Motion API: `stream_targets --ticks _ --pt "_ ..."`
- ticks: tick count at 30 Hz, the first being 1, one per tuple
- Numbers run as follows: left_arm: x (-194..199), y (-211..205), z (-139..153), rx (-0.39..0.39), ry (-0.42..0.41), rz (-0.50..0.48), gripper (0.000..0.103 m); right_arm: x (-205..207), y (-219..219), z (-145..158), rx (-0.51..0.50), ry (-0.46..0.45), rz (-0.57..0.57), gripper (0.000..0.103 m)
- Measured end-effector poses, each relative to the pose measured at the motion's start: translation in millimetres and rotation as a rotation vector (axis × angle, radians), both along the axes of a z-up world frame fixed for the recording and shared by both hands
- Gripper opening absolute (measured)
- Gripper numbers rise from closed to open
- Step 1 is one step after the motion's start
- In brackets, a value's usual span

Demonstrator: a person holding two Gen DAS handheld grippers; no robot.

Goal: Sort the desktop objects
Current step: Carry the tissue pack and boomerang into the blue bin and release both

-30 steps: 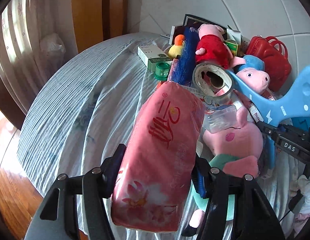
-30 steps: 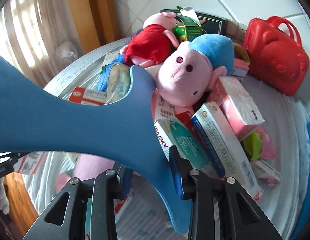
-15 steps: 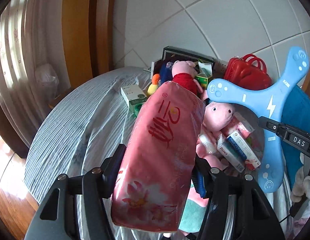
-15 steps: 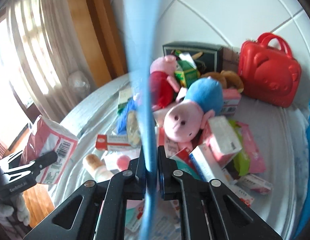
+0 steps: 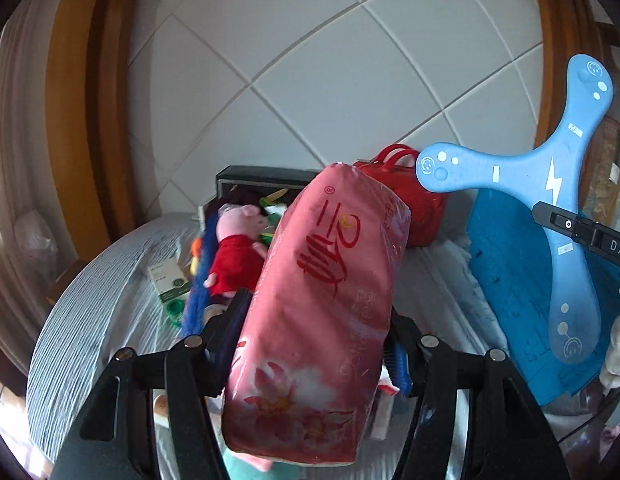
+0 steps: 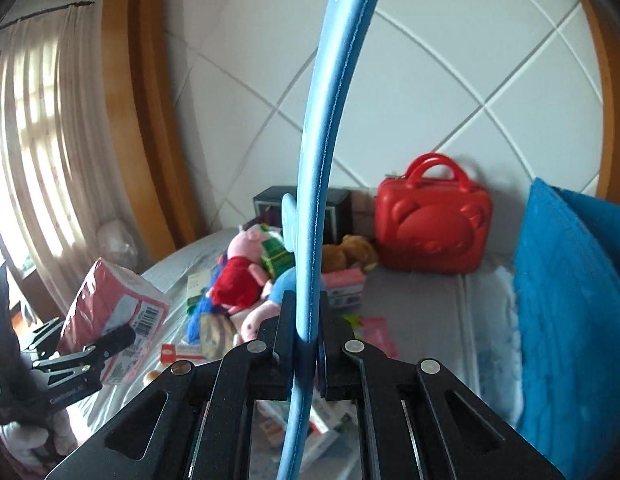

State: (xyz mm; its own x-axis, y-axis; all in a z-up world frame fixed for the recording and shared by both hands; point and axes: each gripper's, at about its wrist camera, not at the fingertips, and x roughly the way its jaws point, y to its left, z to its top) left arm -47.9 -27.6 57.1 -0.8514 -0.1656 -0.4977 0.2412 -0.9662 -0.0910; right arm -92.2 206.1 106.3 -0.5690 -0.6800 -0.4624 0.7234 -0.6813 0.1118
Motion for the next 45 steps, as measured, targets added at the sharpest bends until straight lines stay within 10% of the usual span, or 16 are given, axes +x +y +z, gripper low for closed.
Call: stream_targets --ticks 22,35,45 --pt "-172 344 115 0.031 0.033 -0.444 0.059 -145 318 109 0.123 0.093 -0.378 0.008" --pt "-332 474 28 -0.051 -0.436 -0.417 0.060 -305 389 3 0.338 -0.208 -0.405 0.008" --pt "-366 502 -47 -0.186 -0.637 -0.377 0.063 -354 397 -70 0.439 -0.395 -0.395 0.009"
